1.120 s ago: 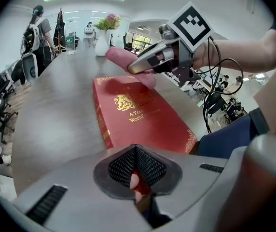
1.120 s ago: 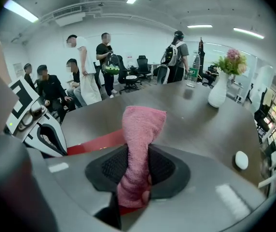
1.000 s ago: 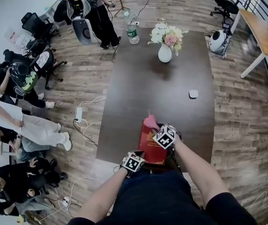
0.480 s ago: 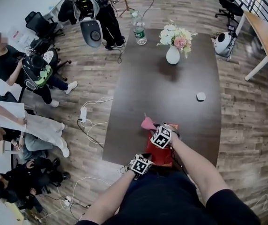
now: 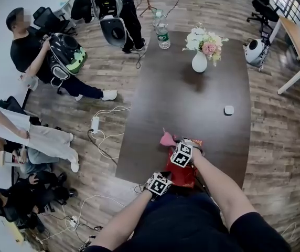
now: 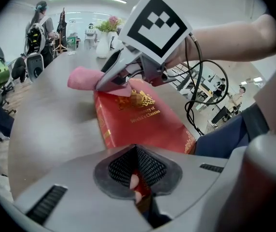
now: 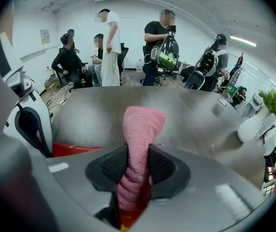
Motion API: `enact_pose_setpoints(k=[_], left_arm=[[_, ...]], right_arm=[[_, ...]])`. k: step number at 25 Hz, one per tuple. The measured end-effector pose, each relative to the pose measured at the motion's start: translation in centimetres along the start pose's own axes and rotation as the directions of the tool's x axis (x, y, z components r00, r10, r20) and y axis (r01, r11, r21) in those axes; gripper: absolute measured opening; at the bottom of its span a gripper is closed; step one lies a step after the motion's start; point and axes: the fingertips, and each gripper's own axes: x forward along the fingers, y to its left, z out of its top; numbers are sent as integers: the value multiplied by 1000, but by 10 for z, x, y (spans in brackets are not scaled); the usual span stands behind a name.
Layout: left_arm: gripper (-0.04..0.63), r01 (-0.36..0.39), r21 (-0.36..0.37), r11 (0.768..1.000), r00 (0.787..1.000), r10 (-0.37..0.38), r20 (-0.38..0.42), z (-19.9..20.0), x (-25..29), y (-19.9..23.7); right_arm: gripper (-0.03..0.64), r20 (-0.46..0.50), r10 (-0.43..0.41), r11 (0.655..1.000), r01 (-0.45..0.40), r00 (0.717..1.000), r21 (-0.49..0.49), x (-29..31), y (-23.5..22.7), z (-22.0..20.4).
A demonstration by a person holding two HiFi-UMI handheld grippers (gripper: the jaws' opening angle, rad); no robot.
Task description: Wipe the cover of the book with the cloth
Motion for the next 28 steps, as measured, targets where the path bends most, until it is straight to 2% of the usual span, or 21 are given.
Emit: enact_pose_setpoints(k=[10,16,28], left_arm=[[-5,-1,8,1000,1000,1,7,0,4,1],[-5,7,-18,1000,1000,-7,4,2,1,1],[-5,5,-2,1000,1000,-5,-12,-2,3,-1]], right_arm=[[118,-4,2,1000,-2,1000,14,-4,-5,-17],[118,-8,-10,1000,10,1000,10,-9,-9,-24],[118,-39,-6,1000,6,999,-6,-17,-12,-45]])
